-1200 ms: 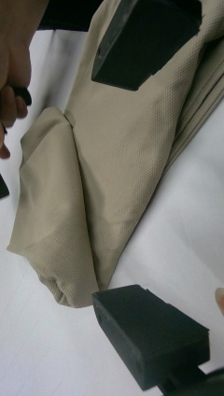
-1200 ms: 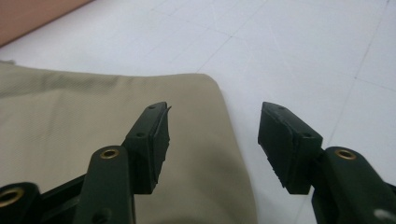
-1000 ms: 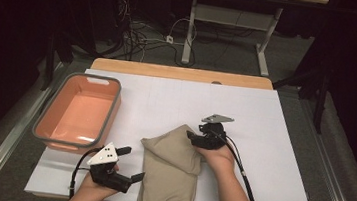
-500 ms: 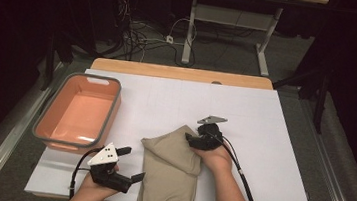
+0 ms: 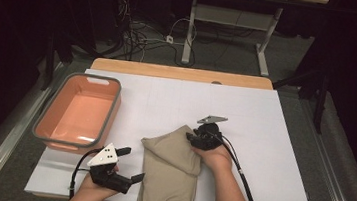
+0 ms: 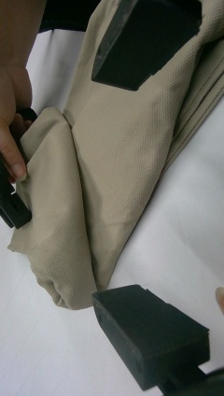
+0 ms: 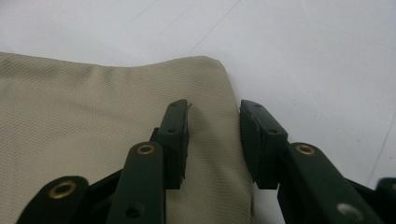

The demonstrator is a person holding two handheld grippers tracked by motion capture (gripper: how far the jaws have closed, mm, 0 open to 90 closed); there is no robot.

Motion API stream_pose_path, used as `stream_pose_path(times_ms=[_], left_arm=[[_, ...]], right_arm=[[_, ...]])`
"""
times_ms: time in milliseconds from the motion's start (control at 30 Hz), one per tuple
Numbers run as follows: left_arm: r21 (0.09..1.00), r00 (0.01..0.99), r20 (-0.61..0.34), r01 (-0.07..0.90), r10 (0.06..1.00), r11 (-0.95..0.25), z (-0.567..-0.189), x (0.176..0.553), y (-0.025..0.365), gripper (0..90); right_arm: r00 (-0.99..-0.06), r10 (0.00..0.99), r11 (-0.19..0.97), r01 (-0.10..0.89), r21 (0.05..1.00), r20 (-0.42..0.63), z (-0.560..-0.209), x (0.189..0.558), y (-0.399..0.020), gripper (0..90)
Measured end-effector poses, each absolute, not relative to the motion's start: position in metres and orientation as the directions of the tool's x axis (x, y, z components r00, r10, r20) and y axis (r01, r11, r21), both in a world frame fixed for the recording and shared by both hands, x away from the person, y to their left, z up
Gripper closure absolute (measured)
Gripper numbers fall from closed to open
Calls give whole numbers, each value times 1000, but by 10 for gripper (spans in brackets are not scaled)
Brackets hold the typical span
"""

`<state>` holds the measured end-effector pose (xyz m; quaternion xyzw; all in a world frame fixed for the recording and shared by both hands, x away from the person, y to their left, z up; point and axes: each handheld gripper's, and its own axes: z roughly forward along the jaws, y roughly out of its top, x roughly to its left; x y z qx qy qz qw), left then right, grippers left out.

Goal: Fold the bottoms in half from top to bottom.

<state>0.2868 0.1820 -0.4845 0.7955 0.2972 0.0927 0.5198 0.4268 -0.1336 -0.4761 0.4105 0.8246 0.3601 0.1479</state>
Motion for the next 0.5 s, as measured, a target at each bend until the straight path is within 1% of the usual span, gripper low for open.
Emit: stream_pose_path(times_ms=[67, 167, 300, 400, 433, 500], left_arm=[[880, 805, -164, 381, 570, -285, -484, 288, 182, 0], [881, 804, -163, 380, 571, -284, -484, 288, 181, 0], [880, 807, -161, 378, 568, -288, -484, 288, 181, 0], [879, 805, -162, 380, 571, -287, -484, 288, 181, 0], [880, 804, -162, 380, 572, -285, -484, 288, 181, 0], [881, 802, -161, 379, 575, -282, -484, 287, 181, 0]], right_arm=[[-620, 783, 405, 568, 716, 50, -476, 427, -134, 643], [-624, 779, 396, 565, 724, 60, -477, 425, -134, 690], [-626, 776, 388, 565, 728, 73, -478, 424, -135, 718], [-634, 768, 384, 570, 726, 91, -478, 425, -136, 773], [-639, 764, 386, 569, 726, 94, -478, 424, -135, 813], [-643, 760, 388, 567, 727, 95, -478, 424, -134, 824]])
